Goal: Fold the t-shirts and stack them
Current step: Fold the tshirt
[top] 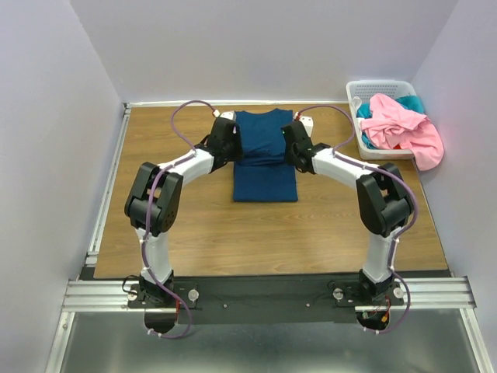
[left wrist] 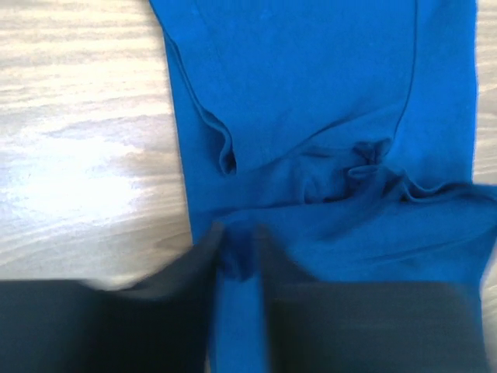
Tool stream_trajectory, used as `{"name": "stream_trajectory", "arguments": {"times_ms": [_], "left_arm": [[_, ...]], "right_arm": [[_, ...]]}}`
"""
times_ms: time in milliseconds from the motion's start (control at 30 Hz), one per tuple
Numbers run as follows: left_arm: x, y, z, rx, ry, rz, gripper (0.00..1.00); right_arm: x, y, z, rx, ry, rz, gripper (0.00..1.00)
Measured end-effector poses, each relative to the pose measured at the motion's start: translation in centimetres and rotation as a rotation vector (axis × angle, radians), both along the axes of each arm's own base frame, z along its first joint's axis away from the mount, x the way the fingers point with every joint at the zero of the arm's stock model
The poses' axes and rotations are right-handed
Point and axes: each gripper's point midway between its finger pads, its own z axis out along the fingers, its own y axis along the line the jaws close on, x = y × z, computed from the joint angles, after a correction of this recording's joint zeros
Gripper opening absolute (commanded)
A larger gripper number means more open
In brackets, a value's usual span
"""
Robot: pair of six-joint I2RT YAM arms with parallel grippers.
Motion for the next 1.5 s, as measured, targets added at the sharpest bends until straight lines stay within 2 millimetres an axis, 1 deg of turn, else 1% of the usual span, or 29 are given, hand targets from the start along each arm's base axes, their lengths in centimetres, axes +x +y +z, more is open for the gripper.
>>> {"name": "stream_trajectory", "arguments": {"times_ms": [33,67,100,133,200,233,267,300,333,400,433,500,533,567,600,633,700,733,767,800,867,967,1033,1067,1133,1233,1300,1367,1500], "left_arm": [[0.1,0.0,0.1,-0.003,-0.002,-0.002,0.83],[0.3,0.1,0.3,-0.004,-0.007,-0.004,0.97],[0.4,0.0,0.5,-0.007,-0.011,-0.007,0.98],[0.4,0.0,0.7,-0.010,-0.015,-0.007,0.98],[0.3,0.0,1.2,-0.015,-0.021,-0.011,0.98],[0.2,0.0,1.6,-0.019,-0.027,-0.010,0.98],[-0.2,0.2,2.4,-0.026,-0.038,-0.010,0.98],[-0.5,0.4,3.0,-0.034,-0.049,-0.008,0.98],[-1.3,0.7,3.9,-0.045,-0.064,-0.004,0.98],[-2.9,1.3,5.1,-0.068,-0.080,0.004,0.98],[-3.7,1.5,5.9,-0.082,-0.092,0.008,0.98],[-5.6,2.3,7.1,-0.117,-0.121,0.020,0.98],[-6.3,2.5,7.3,-0.126,-0.127,0.023,0.98],[-7.5,3.0,7.1,-0.142,-0.131,0.030,0.98],[-8.3,3.3,6.7,-0.147,-0.124,0.036,0.98],[-9.6,3.8,5.9,-0.152,-0.107,0.043,0.98],[-12.0,4.7,4.0,-0.156,-0.066,0.059,0.98],[-13.3,5.2,2.7,-0.154,-0.036,0.068,0.98],[-14.0,5.4,2.2,-0.158,-0.024,0.073,0.98],[-15.1,5.9,1.3,-0.158,-0.006,0.080,0.98],[-17.1,6.6,0.4,-0.169,0.015,0.093,0.98],[-18.3,7.1,0.1,-0.187,0.014,0.104,0.98],[-18.6,7.2,0.3,-0.196,0.007,0.107,0.98],[-18.7,7.2,0.4,-0.200,0.005,0.109,0.98],[-18.7,7.2,0.6,-0.204,-0.002,0.109,0.98],[-18.7,7.2,0.6,-0.203,-0.001,0.109,0.98],[-18.8,7.3,0.5,-0.200,0.004,0.110,0.98],[-18.9,7.3,0.4,-0.197,0.010,0.111,0.98],[-19.0,7.4,0.2,-0.194,0.015,0.111,0.98]], "right_arm": [[0.1,-0.1,0.0,-0.003,0.002,0.003,0.50],[0.1,-0.1,0.0,0.004,0.002,-0.001,0.60],[0.2,-0.1,0.2,0.006,0.000,-0.002,0.63],[0.3,-0.1,0.5,0.011,-0.005,0.005,0.72],[0.3,0.0,1.3,0.029,-0.017,0.005,0.83],[0.2,0.2,1.8,0.044,-0.021,0.015,0.93],[0.0,0.3,2.7,0.057,-0.031,0.026,0.98],[-0.4,0.6,3.6,0.082,-0.042,0.047,1.00],[-0.8,0.9,4.1,0.101,-0.043,0.064,1.00],[-1.7,1.6,5.6,0.150,-0.052,0.113,1.00],[-2.2,2.3,6.3,0.187,-0.054,0.152,1.00],[-2.9,3.5,6.5,0.235,-0.047,0.210,1.00],[-3.2,4.1,6.3,0.252,-0.038,0.234,1.00],[-3.8,4.9,5.7,0.269,-0.014,0.273,1.00],[-4.4,5.7,5.0,0.279,0.010,0.305,1.00],[-4.7,6.2,4.7,0.285,0.024,0.326,1.00],[-5.5,8.0,3.3,0.300,0.065,0.394,1.00],[-5.7,8.8,2.7,0.308,0.082,0.423,1.00],[-5.9,9.7,2.0,0.316,0.102,0.452,1.00],[-5.9,10.2,1.6,0.321,0.110,0.467,1.00],[-5.8,11.7,0.8,0.338,0.127,0.508,1.00],[-4.5,13.3,-0.3,0.352,0.135,0.534,1.00],[-3.6,14.0,-0.7,0.355,0.130,0.537,1.00],[-2.6,14.6,-0.6,0.359,0.114,0.542,1.00],[-1.7,15.2,-0.7,0.360,0.102,0.544,1.00],[0.1,16.1,-0.3,0.361,0.066,0.543,1.00],[1.4,16.7,0.0,0.358,0.035,0.538,1.00],[2.3,16.9,0.0,0.352,0.017,0.531,1.00],[3.3,17.1,-0.1,0.350,0.004,0.520,1.00]]}}
